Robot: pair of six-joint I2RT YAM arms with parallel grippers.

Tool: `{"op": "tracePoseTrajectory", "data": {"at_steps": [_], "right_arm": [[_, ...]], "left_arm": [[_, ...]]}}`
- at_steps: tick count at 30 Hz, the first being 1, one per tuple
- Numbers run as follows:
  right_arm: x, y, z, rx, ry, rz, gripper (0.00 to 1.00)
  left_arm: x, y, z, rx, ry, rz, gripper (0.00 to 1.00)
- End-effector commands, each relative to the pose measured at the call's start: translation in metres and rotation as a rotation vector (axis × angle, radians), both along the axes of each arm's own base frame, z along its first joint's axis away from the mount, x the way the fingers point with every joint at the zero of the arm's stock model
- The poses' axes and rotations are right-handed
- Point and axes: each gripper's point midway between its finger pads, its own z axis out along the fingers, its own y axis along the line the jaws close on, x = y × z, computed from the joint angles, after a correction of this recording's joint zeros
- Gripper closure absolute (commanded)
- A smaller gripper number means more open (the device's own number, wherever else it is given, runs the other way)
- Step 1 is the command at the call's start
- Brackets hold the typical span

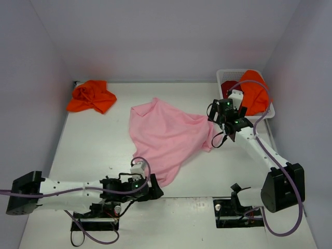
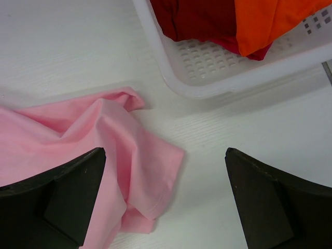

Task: Fold and stack the t-shirts
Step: Flatten the tshirt out

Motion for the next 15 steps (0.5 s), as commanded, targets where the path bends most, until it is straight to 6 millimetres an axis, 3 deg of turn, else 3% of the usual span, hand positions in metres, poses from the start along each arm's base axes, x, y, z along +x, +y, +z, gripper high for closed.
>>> {"op": "tracePoseTrajectory", "data": {"at_steps": [1,4,8,9,11,12,15], "right_arm": [[0.005,0.014,0.003,0.048,-0.042,0.032,0.04],[-0.009,0.028,-0.006,0.052,-0.037,0.068,0.04],[-0.024,0.054,-0.01,0.078,-0.041,0.134,0.04],[-0.027,0.056,-0.016,0.081,-0.026,0.139,0.04],[-0.029,0.056,-0.021,0.095,-0.015,0.136,0.04],[-0.03,0.057,-0.024,0.102,-0.01,0.136,0.04],[-0.035,0.062,-0.028,0.131,-0.002,0.147,0.04]], "left_arm": [[0.007,0.024,0.008,0.021,-0.013,0.099,0.23],[0.013,0.031,0.018,-0.001,-0.046,0.124,0.23],[0.023,0.024,0.03,0.003,-0.134,0.087,0.23],[0.026,0.015,0.043,-0.003,-0.15,0.076,0.23],[0.028,0.008,0.036,0.085,-0.159,0.03,0.23],[0.03,-0.004,0.047,0.077,-0.165,0.02,0.23],[0.036,-0.025,0.039,0.122,-0.162,-0.019,0.23]]}}
